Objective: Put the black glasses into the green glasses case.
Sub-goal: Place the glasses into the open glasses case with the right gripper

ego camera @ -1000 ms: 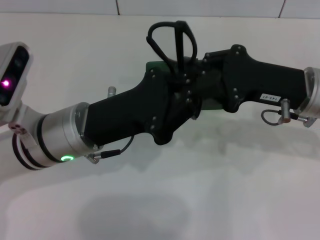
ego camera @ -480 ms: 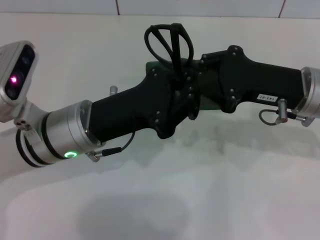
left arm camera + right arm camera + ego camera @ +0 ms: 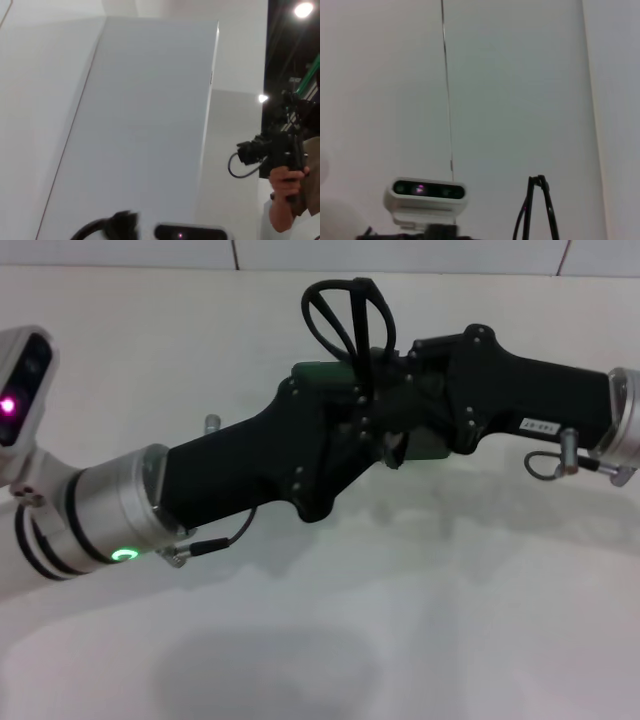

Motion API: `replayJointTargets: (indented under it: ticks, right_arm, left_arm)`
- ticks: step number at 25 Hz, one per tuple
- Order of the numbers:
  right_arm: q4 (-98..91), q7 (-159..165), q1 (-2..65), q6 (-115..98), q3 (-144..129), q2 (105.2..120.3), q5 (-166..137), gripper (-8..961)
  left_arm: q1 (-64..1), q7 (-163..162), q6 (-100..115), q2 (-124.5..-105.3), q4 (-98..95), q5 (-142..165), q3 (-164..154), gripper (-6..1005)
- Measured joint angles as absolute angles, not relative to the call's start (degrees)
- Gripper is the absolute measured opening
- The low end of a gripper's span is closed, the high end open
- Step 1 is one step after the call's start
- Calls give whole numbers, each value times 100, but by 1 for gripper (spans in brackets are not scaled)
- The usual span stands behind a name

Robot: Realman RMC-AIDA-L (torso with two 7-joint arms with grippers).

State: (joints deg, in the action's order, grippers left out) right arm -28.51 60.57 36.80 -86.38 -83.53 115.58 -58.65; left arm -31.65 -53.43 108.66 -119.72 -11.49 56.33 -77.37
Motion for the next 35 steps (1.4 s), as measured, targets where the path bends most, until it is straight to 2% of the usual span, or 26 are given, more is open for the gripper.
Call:
replayJointTargets:
  ticks: [4,7,9,11,17,27,35]
  right_arm:
    - [-3393,6601,3705,-8087,-8349,11442,-6376,53]
    - [-4236,7686,3868,-7584,-8350,11313,-7637,53]
    - [-4743,8362,4010,-7405,-8350,11284,-8517,53]
    - [-5163,9069,4235,-7286,-8349,11314,-9545,53]
    - [-5438,10066,4992,-7050,-8441,11597,-11824,53]
    - [-5254,10341,5581,-6168,-9341,11621,-12709,53]
    - [-5233,10423,5601,-5558,-10086,11620,-12969,53]
  left_arm:
    - [-2959,-5294,11018,-11893,-1291,5657,-7737,29]
    - [-2779,-5293,11030,-11853,-1423,5661,-7742,29]
    - [-2669,-5282,11031,-11844,-1444,5663,-7730,29]
    - [-2600,-5250,11030,-11842,-1446,5665,-7728,29]
    - [-2470,-5063,11031,-11859,-1422,5670,-7761,29]
    - [-2325,-4913,11027,-11885,-1407,5691,-7767,30]
    - [-2283,-4895,11019,-11894,-1396,5749,-7745,30]
